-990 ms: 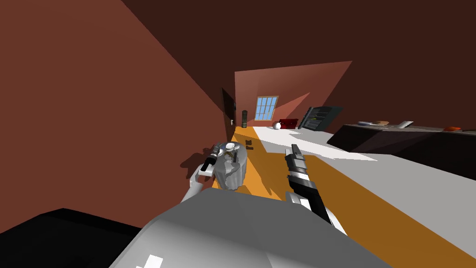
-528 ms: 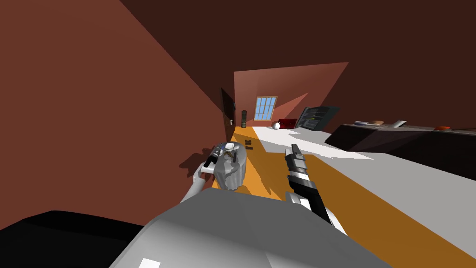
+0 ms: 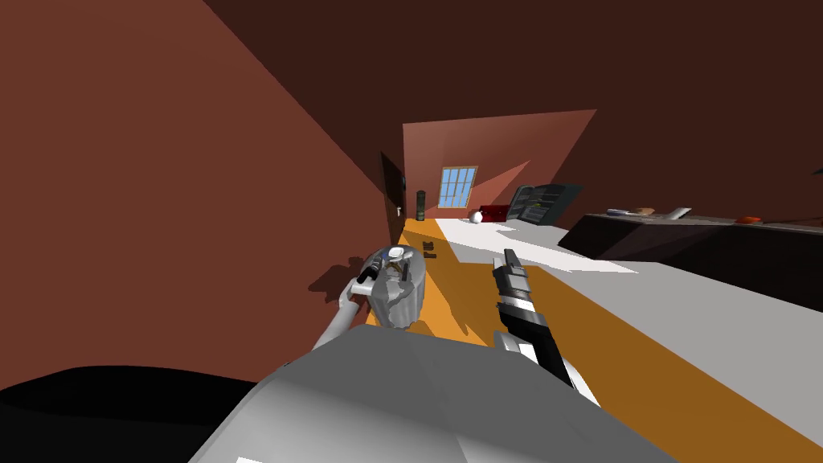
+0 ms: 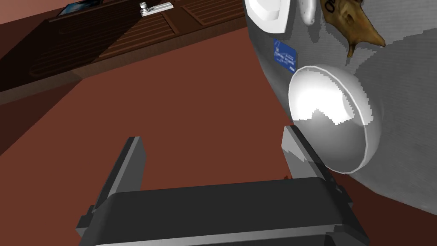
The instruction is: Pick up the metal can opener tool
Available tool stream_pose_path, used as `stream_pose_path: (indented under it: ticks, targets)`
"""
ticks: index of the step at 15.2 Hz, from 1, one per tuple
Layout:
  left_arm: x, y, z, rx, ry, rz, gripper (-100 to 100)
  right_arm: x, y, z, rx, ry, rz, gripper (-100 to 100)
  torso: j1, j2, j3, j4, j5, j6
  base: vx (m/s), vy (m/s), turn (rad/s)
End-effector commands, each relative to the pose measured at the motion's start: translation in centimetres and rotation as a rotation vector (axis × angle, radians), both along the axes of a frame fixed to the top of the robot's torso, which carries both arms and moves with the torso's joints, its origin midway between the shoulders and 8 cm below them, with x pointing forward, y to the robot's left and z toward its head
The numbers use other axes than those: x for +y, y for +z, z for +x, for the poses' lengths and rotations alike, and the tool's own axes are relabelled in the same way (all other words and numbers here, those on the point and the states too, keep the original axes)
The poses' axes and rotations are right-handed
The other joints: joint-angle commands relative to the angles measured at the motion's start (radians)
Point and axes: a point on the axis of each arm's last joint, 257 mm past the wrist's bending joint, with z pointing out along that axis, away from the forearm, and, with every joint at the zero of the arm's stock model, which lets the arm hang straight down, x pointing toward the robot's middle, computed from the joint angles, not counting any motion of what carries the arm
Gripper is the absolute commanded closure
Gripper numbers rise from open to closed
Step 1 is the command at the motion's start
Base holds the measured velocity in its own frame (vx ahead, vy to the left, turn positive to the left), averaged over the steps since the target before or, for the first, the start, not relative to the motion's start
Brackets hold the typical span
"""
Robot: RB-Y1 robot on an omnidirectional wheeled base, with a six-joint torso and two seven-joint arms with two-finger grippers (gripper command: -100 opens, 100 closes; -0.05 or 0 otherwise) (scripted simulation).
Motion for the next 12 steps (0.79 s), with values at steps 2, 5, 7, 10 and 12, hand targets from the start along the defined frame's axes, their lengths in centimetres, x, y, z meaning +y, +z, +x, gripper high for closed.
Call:
stream_pose_path:
  ticks: [2,5,7,10,12]
  targets:
    - [0.1,-1.8,0.1,0.065,0.014,-0.018,-100,0.0,0.0,0.0,0.000,0.000,0.000,0,0.000,0.000,0.000,0.000,0.000,0.000,0.002,0.000,-0.025]
    - [0.2,-3.7,0.3,0.131,0.029,-0.041,-100,0.0,0.0,0.0,0.000,0.000,0.000,0,0.000,0.000,0.000,0.000,0.000,0.000,0.002,-0.001,-0.026]
    - [0.3,-5.3,0.3,0.192,0.044,-0.062,-100,0.0,0.0,0.0,0.000,0.000,0.000,0,0.000,0.000,0.000,0.000,0.000,0.000,0.003,-0.001,-0.032]
    - [0.3,-7.0,0.2,0.259,0.059,-0.084,-100,0.0,0.0,0.0,0.000,0.000,0.000,0,0.000,0.000,0.000,0.000,0.000,0.000,0.003,-0.001,-0.023]
    - [0.2,-8.5,0.1,0.318,0.073,-0.105,-100,0.0,0.0,0.0,0.000,0.000,0.000,0,0.000,0.000,0.000,0.000,0.000,0.000,0.004,-0.001,-0.041]
